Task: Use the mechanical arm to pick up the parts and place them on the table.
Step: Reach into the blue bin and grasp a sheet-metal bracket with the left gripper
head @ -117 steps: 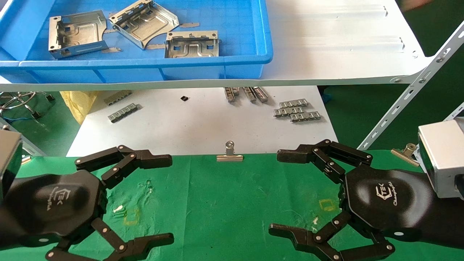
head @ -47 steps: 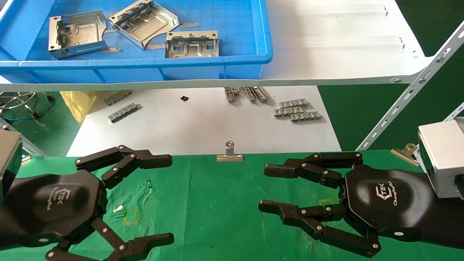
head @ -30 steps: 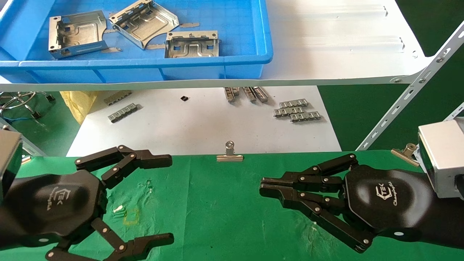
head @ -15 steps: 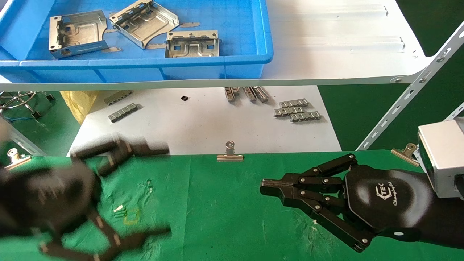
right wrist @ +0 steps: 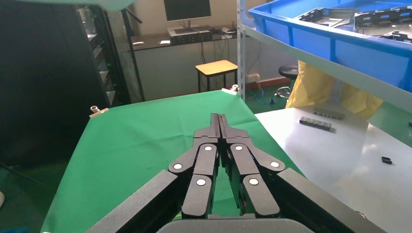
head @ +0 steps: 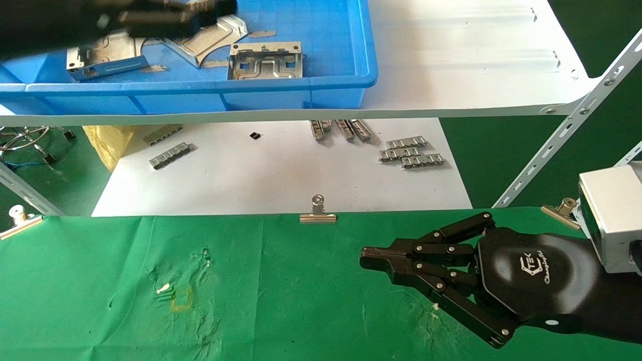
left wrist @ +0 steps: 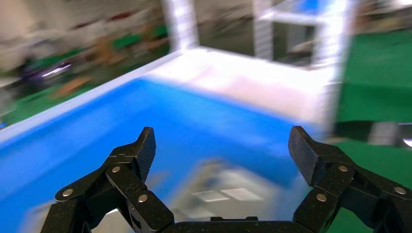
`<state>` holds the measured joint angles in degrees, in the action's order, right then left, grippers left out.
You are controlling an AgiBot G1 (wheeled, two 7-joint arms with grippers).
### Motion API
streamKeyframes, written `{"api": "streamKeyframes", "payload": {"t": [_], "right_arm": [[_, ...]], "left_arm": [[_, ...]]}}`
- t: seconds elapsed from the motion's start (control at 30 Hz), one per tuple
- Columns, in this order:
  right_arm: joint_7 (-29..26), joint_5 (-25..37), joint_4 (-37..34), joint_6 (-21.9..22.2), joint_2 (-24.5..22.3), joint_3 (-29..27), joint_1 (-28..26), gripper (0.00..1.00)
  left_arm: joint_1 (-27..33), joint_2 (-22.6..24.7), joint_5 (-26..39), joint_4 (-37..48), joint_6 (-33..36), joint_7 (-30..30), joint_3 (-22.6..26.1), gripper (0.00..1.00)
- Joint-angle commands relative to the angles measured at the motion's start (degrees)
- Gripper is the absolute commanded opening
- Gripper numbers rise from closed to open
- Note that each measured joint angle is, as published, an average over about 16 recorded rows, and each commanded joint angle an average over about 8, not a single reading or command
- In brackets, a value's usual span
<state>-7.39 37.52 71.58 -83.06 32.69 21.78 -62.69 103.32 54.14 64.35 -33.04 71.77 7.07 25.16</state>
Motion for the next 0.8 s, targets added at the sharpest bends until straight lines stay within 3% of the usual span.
{"api": "streamKeyframes", "payload": {"t": [0.03,0.17,0.2,0.27,0.43,0.47,0.8], "right_arm": [[0.0,0.0,0.0,0.0,0.0,0.0,0.0,0.12],[0.0,0.0,0.0,0.0,0.0,0.0,0.0,0.62],[0.0,0.0,0.0,0.0,0.0,0.0,0.0,0.74],[0.0,0.0,0.0,0.0,0.0,0.0,0.0,0.98],[0.0,0.0,0.0,0.0,0.0,0.0,0.0,1.00],[0.0,0.0,0.0,0.0,0.0,0.0,0.0,1.00],[0.0,0.0,0.0,0.0,0.0,0.0,0.0,1.00]], "left_arm": [[4.6,2.9,4.4,6.6,-4.1,-1.5,1.7,1.00],[8.8,7.5,9.7,15.2,-11.2,-3.6,4.3,1.00],[9.7,8.5,10.9,17.1,-12.6,-3.9,5.0,0.94],[11.1,10.1,12.8,20.4,-15.2,-4.5,6.1,0.69],[13.7,12.8,15.6,26.1,-19.2,-5.5,7.8,0.06],[14.0,13.0,15.9,26.9,-19.6,-5.7,7.9,0.00],[15.9,13.9,16.7,31.1,-19.8,-6.2,8.4,0.00]]}}
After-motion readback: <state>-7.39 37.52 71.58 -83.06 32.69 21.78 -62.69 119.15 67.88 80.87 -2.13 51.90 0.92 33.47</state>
